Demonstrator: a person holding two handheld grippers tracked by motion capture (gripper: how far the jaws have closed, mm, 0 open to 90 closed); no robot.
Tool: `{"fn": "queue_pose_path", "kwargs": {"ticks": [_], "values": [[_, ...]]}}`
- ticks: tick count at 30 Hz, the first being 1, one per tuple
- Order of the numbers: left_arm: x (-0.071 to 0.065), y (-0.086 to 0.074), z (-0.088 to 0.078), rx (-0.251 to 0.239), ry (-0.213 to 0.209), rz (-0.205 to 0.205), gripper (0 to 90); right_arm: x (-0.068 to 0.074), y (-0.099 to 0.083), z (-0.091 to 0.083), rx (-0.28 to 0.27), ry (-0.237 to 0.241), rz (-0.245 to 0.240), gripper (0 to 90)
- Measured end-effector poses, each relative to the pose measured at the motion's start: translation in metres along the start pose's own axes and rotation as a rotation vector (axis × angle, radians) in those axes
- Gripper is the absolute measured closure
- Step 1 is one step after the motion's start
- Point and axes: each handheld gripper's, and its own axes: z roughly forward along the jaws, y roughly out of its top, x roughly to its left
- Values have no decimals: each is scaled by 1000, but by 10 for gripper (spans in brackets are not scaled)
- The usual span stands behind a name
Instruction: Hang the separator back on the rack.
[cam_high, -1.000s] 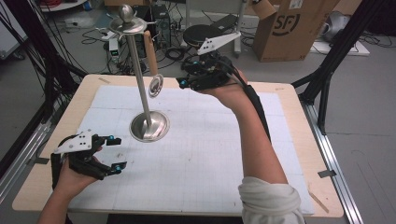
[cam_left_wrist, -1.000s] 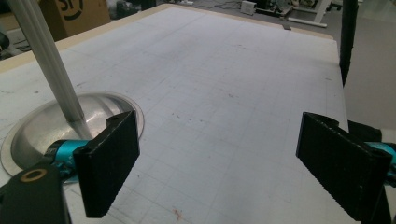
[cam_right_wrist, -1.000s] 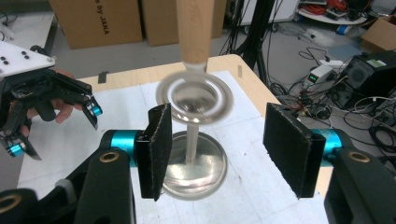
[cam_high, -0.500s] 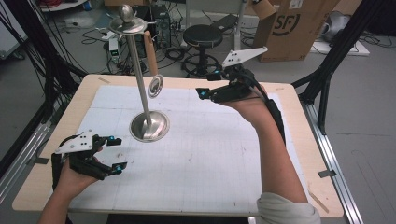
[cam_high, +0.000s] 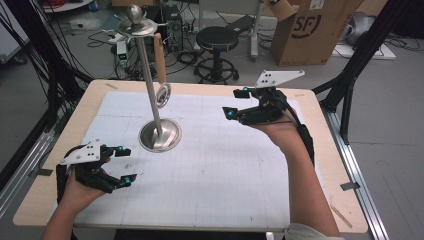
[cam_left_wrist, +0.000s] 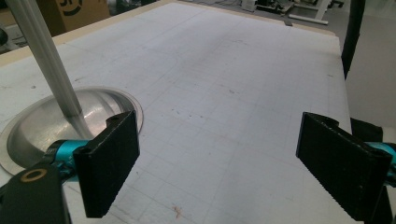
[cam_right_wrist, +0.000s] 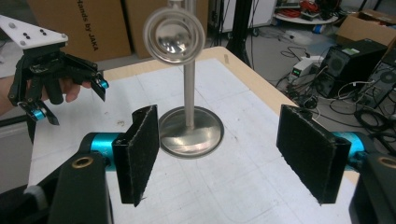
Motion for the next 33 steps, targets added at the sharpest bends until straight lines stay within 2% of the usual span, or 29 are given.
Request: {"fn": "queue_pose_path", "kwargs": {"ticks": [13,23,26,33], "values": [[0,-1,1,1,1,-2,140,-1,-44,-12,-24,-13,43,250],[0,-1,1,1,1,3,141,5,-81,-19,-50,-6,80,212],[-1,-1,1,-1,1,3,142,8,-91,-20,-51,3,80,206],[-1,-1,1,-2,3,3,141,13,-121,-19,-55,7,111,198]]}}
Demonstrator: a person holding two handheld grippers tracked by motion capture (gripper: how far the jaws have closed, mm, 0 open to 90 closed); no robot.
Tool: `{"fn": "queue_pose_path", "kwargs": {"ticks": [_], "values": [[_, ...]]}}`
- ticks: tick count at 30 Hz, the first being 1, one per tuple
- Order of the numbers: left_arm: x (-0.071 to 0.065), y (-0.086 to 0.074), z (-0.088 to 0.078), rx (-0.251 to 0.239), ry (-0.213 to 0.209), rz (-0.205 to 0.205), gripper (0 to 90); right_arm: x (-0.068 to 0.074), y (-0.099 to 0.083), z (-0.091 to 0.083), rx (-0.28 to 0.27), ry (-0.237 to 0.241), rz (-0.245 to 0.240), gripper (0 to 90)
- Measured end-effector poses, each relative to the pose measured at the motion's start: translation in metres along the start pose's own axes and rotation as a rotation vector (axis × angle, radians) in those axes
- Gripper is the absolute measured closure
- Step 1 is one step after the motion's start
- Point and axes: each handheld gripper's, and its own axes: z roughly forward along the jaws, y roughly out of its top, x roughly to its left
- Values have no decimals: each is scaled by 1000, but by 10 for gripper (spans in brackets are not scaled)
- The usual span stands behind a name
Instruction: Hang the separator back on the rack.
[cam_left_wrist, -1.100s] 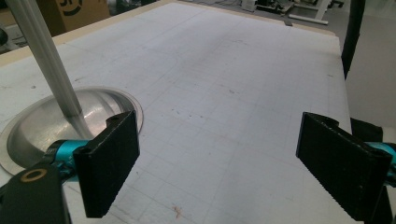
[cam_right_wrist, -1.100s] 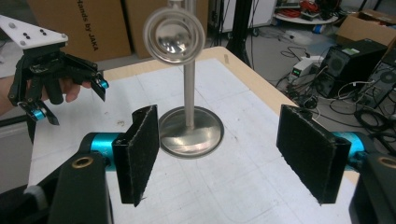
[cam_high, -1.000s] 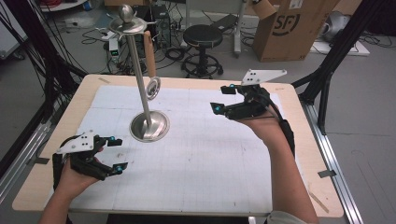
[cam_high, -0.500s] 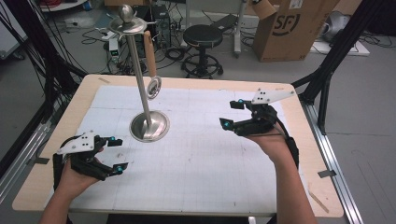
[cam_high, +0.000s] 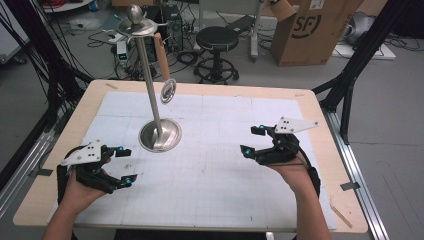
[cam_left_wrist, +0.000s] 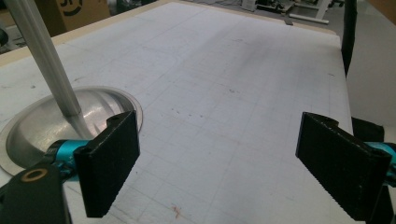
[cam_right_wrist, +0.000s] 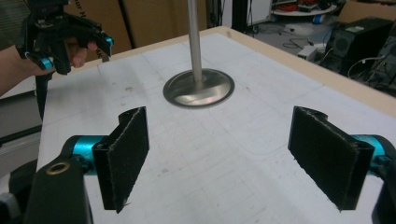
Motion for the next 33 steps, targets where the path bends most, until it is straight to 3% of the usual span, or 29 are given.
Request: {"fn": "queue_pose_path", "kwargs": {"ticks": [11,19,33], "values": [[0,-1,1,5,2,-3,137,-1,-38,4,6,0,57,180],[2,-1,1,-4,6,-12,136,-4,-49,3,13,-3,74,151],[3,-3,5,14,4,-12,136,-1,-48,2,-2,8,52,152]]}}
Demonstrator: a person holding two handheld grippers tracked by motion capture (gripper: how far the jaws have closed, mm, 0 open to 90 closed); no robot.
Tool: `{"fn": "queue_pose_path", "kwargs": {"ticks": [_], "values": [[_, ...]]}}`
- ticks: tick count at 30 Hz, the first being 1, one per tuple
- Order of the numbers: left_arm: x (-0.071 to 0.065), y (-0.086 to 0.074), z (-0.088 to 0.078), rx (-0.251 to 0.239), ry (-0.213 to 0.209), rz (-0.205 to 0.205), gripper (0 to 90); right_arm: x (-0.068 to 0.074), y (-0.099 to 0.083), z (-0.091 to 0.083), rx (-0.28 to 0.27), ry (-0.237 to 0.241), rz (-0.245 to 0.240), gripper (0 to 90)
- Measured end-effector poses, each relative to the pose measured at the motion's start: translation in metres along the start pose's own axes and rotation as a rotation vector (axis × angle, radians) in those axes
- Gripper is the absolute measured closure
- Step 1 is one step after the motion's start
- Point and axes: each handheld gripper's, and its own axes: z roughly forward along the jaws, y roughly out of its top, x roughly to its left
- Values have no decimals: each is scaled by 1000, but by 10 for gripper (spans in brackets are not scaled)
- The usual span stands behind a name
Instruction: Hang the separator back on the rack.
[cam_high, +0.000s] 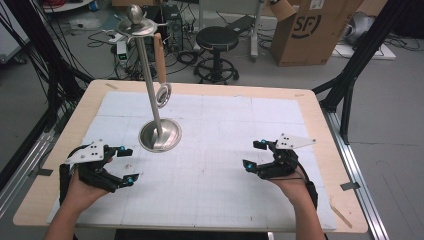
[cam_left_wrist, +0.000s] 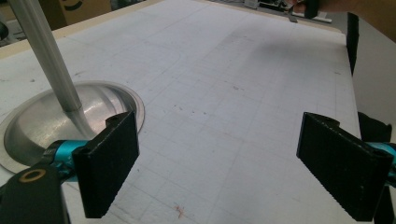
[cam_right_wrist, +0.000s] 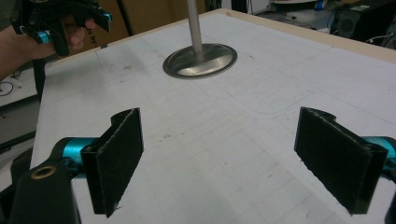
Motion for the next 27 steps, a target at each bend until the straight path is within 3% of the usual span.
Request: {"fn": "queue_pose_path", "kwargs": {"ticks": [12,27], "values": [[-1,0,1,2,-8,-1,136,2,2,-3,-19,-3,13,152],[1,0,5,7,-13,-5,136,2,0,-1,5,-4,11,152]]}}
